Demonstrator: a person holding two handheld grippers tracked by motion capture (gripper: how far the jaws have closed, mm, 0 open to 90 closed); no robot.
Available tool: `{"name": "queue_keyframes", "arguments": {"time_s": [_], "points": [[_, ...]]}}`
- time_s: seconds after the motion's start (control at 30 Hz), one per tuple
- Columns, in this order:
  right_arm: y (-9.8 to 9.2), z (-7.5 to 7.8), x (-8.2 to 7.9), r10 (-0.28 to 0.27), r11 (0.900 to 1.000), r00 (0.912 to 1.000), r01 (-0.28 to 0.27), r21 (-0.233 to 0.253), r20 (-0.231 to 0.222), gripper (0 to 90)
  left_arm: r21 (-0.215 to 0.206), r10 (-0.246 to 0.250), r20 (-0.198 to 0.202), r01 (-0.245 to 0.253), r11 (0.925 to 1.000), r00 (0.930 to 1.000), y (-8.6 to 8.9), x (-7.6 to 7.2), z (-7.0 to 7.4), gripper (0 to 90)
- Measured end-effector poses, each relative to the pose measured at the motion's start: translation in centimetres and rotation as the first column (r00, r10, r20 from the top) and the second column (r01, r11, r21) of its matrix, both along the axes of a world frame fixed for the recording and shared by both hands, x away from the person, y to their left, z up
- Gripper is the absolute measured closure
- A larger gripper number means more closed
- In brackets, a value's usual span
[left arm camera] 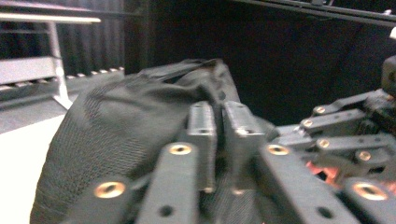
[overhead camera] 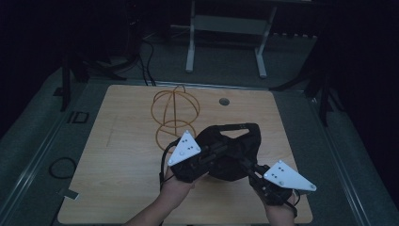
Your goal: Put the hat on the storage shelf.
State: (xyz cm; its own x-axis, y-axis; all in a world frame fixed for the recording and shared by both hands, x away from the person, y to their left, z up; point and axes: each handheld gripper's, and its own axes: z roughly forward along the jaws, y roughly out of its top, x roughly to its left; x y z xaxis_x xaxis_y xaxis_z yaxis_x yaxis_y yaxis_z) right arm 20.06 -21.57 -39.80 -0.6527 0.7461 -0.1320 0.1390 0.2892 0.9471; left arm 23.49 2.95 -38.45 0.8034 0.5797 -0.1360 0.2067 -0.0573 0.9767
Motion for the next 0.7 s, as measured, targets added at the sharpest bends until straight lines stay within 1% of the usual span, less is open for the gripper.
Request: {"name": "queue_keyframes", "arguments": {"time_s": [0.03, 0.07, 0.1, 0.13, 0.2, 0.23, 0.27, 0.3, 0.33, 0.37, 0.4, 0.43, 0.47, 0.53, 0.57, 0.6, 0.63, 0.67, 0.7], "points": [[0.0, 0.1, 0.1, 0.007, 1.000, 1.0000, -0.007, -0.002, -0.003, 89.2, 0.004, 0.001, 0.009, -0.001, 1.0000, 1.0000, 0.5, -0.1, 0.1, 77.2], [-0.1, 0.3, 0.2, 0.010, 1.000, 0.9999, -0.010, 0.001, -0.005, 89.2, 0.004, 0.001, 0.009, -0.001, 1.0000, 1.0000, 0.5, -0.1, 0.1, 73.5], [-0.1, 0.4, 0.2, 0.008, 1.000, 1.0000, -0.008, 0.000, 0.002, 89.2, 0.016, -0.008, 0.009, 0.008, 0.9998, 0.9999, 0.8, -0.1, 0.1, 70.2], [-0.2, 0.6, 0.3, 0.010, 1.000, 0.9999, -0.010, -0.003, 0.004, 89.2, 0.028, -0.007, 0.012, 0.007, 0.9996, 0.9999, 1.3, -0.3, 0.0, 66.7], [-0.3, 0.7, 0.3, 0.008, 1.000, 0.9999, -0.008, 0.004, 0.008, 89.2, 0.033, -0.012, 0.012, 0.012, 0.9994, 0.9999, 1.5, -0.3, -0.1, 56.9], [-0.4, 0.9, 0.3, 0.010, 1.000, 0.9999, -0.010, 0.011, 0.006, 89.2, 0.041, -0.001, 0.016, 0.001, 0.9991, 0.9999, 1.8, -0.4, -0.2, 56.9], [-0.5, 1.1, 0.3, 0.011, 1.000, 0.9999, -0.011, 0.015, 0.012, 89.2, 0.046, 0.013, 0.020, -0.014, 0.9988, 0.9997, 2.1, -0.5, -0.3, 51.3], [-0.7, 1.5, 0.4, 0.019, 0.999, 0.9997, -0.020, 0.031, 0.016, 89.2, 0.051, 0.013, 0.023, -0.014, 0.9986, 0.9996, 2.5, -0.6, -0.5, 46.5], [-0.8, 1.7, 0.4, 0.022, 0.999, 0.9995, -0.023, 0.028, 0.022, 89.2, 0.066, 0.046, 0.021, -0.047, 0.9967, 0.9987, 3.3, -0.7, -0.8, 41.6], [-0.8, 2.0, 0.5, 0.020, 0.999, 0.9994, -0.021, 0.025, 0.027, 89.2, 0.066, 0.046, 0.021, -0.047, 0.9967, 0.9987, 3.3, -0.7, -0.8, 37.5], [-0.9, 2.2, 0.5, 0.027, 0.999, 0.9993, -0.027, 0.027, 0.028, 89.1, 0.072, 0.075, 0.016, -0.076, 0.9945, 0.9970, 4.3, -0.8, -1.1, 35.6], [-0.9, 2.5, 0.6, 0.028, 0.999, 0.9991, -0.029, 0.022, 0.032, 89.2, 0.074, 0.086, 0.015, -0.087, 0.9934, 0.9962, 4.7, -0.8, -1.2, 31.6], [-0.8, 2.8, 0.7, 0.028, 0.999, 0.9988, -0.029, 0.018, 0.039, 89.1, 0.074, 0.086, 0.015, -0.087, 0.9934, 0.9962, 4.7, -0.8, -1.2, 27.5], [-0.7, 3.3, 0.9, 0.037, 0.999, 0.9982, -0.038, 0.017, 0.047, 89.1, 0.088, 0.113, 0.018, -0.114, 0.9896, 0.9935, 5.6, -0.8, -1.4, 19.5], [-0.6, 3.6, 1.0, 0.037, 0.999, 0.9979, -0.038, 0.015, 0.052, 89.1, 0.091, 0.115, 0.026, -0.117, 0.9890, 0.9930, 6.0, -0.8, -1.5, 14.2], [-0.5, 3.9, 1.1, 0.041, 0.999, 0.9976, -0.042, 0.017, 0.056, 89.1, 0.100, 0.138, 0.044, -0.142, 0.9848, 0.9894, 6.8, -0.8, -1.6, 13.0], [-0.4, 4.2, 1.2, 0.047, 0.999, 0.9972, -0.048, 0.021, 0.059, 89.1, 0.099, 0.146, 0.058, -0.151, 0.9835, 0.9876, 7.2, -0.8, -1.7, 11.0], [-0.4, 4.2, 1.2, 0.047, 0.999, 0.9972, -0.048, 0.021, 0.059, 89.1, 0.099, 0.146, 0.058, -0.151, 0.9835, 0.9876, 7.2, -0.8, -1.7, 8.2], [-0.1, 4.7, 1.6, 0.062, 0.998, 0.9963, -0.064, 0.021, 0.060, 89.1, 0.112, 0.174, 0.080, -0.183, 0.9767, 0.9814, 8.0, -0.9, -1.8, 7.1]]}}
